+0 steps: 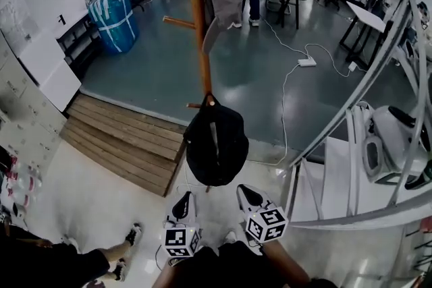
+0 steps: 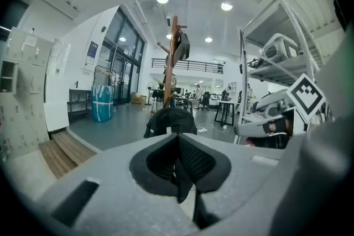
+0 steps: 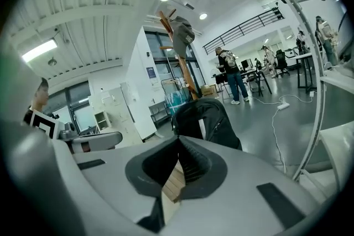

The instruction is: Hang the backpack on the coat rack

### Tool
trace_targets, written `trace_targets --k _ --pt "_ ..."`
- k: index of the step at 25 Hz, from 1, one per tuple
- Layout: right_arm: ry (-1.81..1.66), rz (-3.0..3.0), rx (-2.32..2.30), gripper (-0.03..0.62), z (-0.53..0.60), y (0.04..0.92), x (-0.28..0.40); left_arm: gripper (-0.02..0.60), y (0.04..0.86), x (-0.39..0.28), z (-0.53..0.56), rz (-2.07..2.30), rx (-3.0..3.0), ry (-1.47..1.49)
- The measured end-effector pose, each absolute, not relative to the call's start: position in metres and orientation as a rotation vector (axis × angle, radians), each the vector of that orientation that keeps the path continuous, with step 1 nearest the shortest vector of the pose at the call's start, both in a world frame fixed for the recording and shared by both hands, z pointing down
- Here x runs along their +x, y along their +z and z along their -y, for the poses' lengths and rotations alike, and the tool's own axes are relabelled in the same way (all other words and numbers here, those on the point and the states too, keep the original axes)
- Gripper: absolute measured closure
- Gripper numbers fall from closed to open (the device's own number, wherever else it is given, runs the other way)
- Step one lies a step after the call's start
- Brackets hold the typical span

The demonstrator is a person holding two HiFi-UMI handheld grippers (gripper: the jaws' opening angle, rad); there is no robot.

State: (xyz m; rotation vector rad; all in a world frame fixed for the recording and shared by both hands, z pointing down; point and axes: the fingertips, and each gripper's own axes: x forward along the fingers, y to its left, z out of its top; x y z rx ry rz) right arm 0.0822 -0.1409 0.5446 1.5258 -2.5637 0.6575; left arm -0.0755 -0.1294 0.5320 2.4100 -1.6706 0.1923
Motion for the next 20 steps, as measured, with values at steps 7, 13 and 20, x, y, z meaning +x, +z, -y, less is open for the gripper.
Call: trace_targets --k 7,13,20 --pt "0.635 2.533 1.584 0.582 0.118 0.540 0.059 0.563 0.525 -0.102 0.111 1.645 2.431 0.165" --pt "0.549 2.484 1.622 0.582 0.084 0.536 0.045 0.563 0.520 -0.110 0.083 1.594 2.488 0.163" --pt "0.544 2.491 1.641 0.582 0.039 0.536 0.031 0.563 0.529 -0.111 0.048 1.553 2.492 0.153"
